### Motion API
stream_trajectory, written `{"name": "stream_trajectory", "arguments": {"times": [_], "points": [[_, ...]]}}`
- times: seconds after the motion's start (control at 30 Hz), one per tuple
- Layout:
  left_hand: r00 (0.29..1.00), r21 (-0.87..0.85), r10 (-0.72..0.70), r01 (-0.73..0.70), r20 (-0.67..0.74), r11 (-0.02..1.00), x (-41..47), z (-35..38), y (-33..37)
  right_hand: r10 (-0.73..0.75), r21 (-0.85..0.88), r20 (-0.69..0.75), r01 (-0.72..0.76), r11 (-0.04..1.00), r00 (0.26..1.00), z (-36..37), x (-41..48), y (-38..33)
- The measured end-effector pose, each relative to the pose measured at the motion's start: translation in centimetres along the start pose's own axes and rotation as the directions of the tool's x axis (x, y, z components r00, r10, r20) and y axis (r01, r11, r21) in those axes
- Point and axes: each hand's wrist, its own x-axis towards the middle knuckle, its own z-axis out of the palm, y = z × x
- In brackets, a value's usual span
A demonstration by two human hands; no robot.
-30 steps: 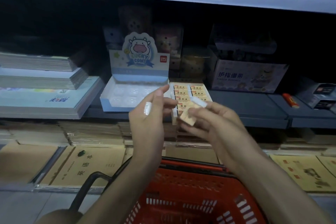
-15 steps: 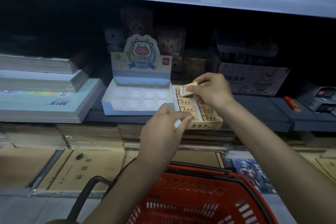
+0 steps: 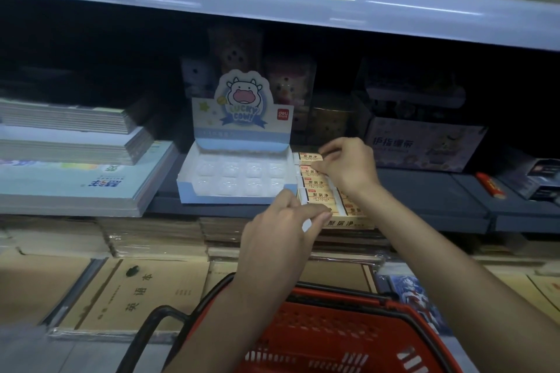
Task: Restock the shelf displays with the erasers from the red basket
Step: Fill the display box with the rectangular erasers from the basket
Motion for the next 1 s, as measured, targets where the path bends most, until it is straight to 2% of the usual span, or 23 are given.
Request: {"name": "stream_trajectory", "arguments": {"times": [0.37,0.5,0.67,0.83,1.0], "points": [[1.000,-0.002,-0.007,0.007,0.022,1.000,0.1,0.2,-0.2,-0.025,-0.033,-0.035,0.024,0.999,0.999,-0.2,-0.4,0.1],[0.999,0.013,-0.005,0.004,0.039,1.000,0.0,0.0,-0.1,-0.079,-0.105,-0.044,0.074,0.992,0.996,-0.7,-0.8,0.7],[0.999,0.004,-0.007,0.007,0.047,1.000,0.1,-0.1,-0.1,-0.105,-0.097,-0.002,0.104,0.990,0.994,-1.0,-1.2,1.1],[0.998,0.008,-0.018,0.018,0.053,1.000,0.0,-0.2,-0.1,-0.148,-0.187,0.046,0.154,0.970,0.988,-1.1,-1.6,0.9],[0.999,0.038,-0.011,0.009,0.049,0.999,-0.1,-0.4,-0.1,-0.233,-0.334,0.111,0.257,0.907,0.966,-1.3,-2.4,0.5]]}}
